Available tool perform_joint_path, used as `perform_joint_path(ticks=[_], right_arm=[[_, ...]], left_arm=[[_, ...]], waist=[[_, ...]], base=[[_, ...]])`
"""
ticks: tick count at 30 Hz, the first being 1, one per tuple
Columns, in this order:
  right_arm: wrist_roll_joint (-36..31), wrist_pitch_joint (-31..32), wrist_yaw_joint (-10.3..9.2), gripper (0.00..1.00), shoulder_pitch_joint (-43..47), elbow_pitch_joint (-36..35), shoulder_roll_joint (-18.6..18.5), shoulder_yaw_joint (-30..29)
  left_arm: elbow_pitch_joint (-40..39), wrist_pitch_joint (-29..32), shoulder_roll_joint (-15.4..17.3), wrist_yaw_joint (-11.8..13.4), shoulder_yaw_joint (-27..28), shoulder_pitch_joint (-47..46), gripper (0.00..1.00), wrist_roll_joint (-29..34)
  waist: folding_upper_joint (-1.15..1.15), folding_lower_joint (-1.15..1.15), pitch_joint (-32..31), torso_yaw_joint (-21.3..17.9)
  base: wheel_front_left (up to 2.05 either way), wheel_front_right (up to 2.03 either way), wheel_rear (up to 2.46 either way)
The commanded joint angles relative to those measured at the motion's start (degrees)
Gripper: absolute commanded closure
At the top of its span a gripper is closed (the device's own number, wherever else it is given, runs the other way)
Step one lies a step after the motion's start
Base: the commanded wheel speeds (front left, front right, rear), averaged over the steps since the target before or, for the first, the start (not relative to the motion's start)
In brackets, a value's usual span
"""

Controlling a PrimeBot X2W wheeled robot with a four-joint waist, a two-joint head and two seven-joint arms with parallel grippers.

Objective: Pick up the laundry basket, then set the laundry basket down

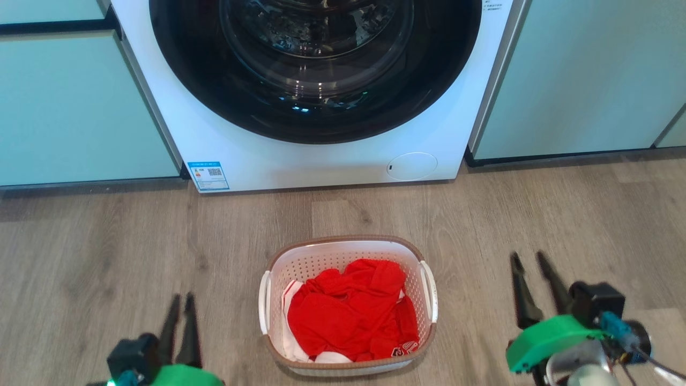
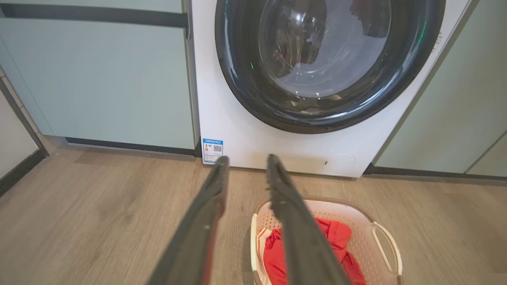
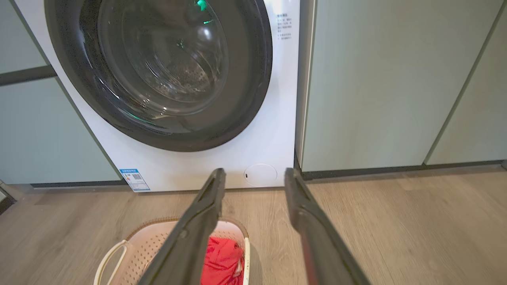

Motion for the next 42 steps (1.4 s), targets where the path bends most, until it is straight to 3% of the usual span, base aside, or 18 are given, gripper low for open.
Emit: perform_joint_path(ticks=[1,42], right_arm=[[0.14,0.03,0.00,1.00,0.33,1.32,0.11,0.05],[27.45,5.54,-0.04,1.00,-1.70,1.68,-1.09,-1.96]], left_arm=[[1.43,0.15,-0.01,-0.02,-0.26,0.11,1.00,-0.14],[4.21,5.74,0.89,-3.56,2.62,-5.33,1.00,-26.99]], waist=[[0.00,0.00,0.00,0.00],[0.00,0.00,0.26,0.43]], base=[[0.00,0.00,0.00],[0.00,0.00,0.00]])
